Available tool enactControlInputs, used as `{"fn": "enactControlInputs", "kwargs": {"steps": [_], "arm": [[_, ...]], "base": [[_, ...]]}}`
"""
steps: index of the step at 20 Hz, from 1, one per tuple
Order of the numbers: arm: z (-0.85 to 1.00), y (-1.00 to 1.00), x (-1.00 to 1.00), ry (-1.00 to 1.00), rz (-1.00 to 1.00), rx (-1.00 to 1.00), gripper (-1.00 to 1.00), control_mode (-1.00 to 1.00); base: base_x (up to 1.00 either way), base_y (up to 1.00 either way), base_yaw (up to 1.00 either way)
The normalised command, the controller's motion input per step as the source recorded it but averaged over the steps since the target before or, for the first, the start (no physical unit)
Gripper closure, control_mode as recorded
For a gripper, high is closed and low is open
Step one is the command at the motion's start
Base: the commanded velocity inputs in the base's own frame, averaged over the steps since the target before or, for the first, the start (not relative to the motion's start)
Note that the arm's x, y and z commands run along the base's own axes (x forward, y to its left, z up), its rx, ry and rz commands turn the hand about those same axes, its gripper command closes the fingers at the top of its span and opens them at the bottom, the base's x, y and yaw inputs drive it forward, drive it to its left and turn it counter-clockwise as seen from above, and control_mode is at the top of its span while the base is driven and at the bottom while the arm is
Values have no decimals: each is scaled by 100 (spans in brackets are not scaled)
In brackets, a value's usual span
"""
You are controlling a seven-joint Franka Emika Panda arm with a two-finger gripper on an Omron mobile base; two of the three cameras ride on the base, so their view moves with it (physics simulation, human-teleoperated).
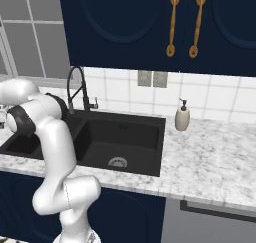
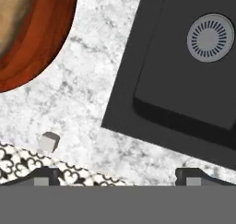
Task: Pick the sweet potato from the sink and place it in the bowl. Then pick the bowl and place it in the microwave. Then close the microwave door and press the start button.
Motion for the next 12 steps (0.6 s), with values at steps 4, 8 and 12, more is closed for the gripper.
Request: {"fn": "enactControlInputs", "kwargs": {"steps": [4,8,12], "arm": [[-10,48,28,-16,-52,17,-100,-100],[-37,21,58,0,-43,13,-100,-100],[-16,26,56,-2,-32,21,-100,-100]], "base": [[0,0,0],[0,0,0],[0,0,0]]}}
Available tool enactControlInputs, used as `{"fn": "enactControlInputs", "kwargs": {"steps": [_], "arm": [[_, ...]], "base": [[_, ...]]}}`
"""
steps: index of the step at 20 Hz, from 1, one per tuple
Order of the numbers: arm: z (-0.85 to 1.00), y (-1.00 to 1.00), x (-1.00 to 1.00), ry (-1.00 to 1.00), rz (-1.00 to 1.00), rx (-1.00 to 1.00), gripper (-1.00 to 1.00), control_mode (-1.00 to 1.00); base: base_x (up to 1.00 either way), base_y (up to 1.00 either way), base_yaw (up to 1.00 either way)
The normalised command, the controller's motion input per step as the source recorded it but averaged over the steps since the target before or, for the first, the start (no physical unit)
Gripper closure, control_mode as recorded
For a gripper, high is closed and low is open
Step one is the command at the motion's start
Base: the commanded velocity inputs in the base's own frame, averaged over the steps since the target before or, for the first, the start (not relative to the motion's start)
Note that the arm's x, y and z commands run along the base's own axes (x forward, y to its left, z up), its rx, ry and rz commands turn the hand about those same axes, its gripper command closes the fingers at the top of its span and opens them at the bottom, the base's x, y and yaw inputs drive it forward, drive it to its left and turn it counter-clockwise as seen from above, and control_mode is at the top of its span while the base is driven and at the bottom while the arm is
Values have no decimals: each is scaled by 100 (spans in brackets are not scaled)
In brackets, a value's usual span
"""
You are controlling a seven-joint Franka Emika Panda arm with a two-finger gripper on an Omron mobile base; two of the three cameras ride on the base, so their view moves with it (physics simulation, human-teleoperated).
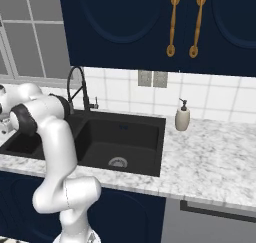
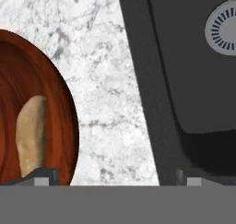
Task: Pick the sweet potato from the sink and place it in the bowl. Then pick the bowl and place it in the microwave. Then close the microwave door and press the start button.
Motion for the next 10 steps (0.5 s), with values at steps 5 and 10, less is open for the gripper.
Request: {"fn": "enactControlInputs", "kwargs": {"steps": [5,10], "arm": [[-10,61,31,-4,-18,15,-100,-100],[-20,24,31,-1,-4,8,-100,-100]], "base": [[0,0,0],[0,0,0]]}}
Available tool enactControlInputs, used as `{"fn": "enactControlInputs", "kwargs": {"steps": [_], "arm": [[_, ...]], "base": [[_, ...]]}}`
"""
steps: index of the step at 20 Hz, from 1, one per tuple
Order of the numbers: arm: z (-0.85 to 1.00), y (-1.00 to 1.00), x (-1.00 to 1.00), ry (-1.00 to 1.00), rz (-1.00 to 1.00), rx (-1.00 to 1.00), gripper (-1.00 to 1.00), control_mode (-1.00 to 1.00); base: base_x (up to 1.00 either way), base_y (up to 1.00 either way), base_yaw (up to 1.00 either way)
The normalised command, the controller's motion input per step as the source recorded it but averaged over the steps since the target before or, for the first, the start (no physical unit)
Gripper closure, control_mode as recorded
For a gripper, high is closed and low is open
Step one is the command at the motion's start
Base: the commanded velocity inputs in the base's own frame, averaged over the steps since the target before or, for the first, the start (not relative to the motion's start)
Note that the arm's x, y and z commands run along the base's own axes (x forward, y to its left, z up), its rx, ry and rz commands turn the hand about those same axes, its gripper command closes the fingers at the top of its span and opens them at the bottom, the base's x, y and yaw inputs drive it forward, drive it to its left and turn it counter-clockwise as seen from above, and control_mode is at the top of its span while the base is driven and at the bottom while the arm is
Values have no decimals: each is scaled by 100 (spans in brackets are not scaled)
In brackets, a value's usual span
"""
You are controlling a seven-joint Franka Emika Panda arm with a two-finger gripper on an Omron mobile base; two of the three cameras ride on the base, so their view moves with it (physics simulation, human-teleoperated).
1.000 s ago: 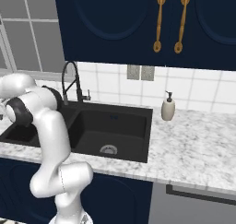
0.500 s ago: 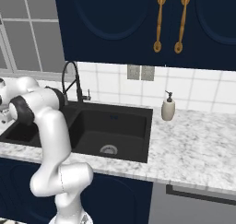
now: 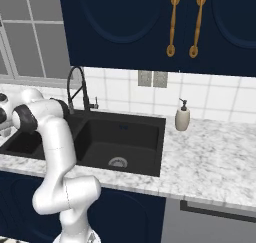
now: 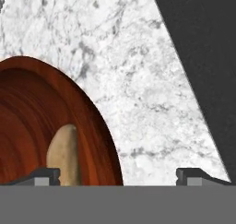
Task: Pick the sweet potato from the sink and place it in the bowl. Then pick the bowl and place it in the microwave. Then close the microwave door and press the start button.
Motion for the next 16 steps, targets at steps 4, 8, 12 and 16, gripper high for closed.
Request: {"fn": "enactControlInputs", "kwargs": {"steps": [4,8,12,16], "arm": [[-5,28,12,-3,0,1,-100,-100],[-14,2,0,-2,0,0,100,-100],[-7,-3,-1,0,-1,0,100,-100],[1,-40,-11,0,0,1,100,-100]], "base": [[0,0,0],[0,0,0],[0,0,0],[0,0,0]]}}
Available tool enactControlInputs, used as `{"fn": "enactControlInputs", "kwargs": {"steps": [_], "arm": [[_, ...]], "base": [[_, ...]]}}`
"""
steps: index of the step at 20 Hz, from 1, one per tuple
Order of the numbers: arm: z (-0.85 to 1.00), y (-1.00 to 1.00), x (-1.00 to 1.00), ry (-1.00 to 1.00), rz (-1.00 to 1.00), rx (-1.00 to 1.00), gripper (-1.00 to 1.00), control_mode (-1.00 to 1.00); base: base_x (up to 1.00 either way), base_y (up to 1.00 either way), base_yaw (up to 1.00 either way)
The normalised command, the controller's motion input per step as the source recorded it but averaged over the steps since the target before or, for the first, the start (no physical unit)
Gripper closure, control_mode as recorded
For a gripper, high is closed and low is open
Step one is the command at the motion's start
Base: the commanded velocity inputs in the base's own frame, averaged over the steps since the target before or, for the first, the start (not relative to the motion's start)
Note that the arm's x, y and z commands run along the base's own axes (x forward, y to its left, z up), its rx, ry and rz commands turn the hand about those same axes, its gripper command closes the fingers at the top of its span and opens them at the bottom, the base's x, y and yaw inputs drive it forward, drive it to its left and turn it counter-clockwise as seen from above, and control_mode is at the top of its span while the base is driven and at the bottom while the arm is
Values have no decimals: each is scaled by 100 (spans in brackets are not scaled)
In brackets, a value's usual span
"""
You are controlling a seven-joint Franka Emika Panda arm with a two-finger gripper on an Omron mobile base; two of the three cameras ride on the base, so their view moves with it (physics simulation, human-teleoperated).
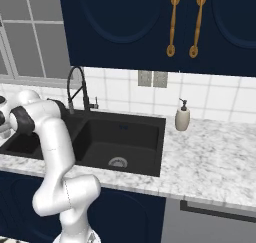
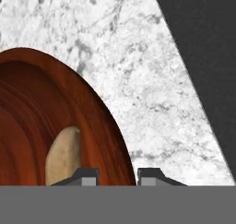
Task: Pick the sweet potato from the sink and place it in the bowl. Then pick the bowl and place it in the microwave. Then close the microwave door and press the start button.
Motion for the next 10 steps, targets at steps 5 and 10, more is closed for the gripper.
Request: {"fn": "enactControlInputs", "kwargs": {"steps": [5,10], "arm": [[47,-68,-48,-8,0,4,100,-100],[81,-77,-62,-9,0,6,100,-100]], "base": [[0,0,0],[0,0,0]]}}
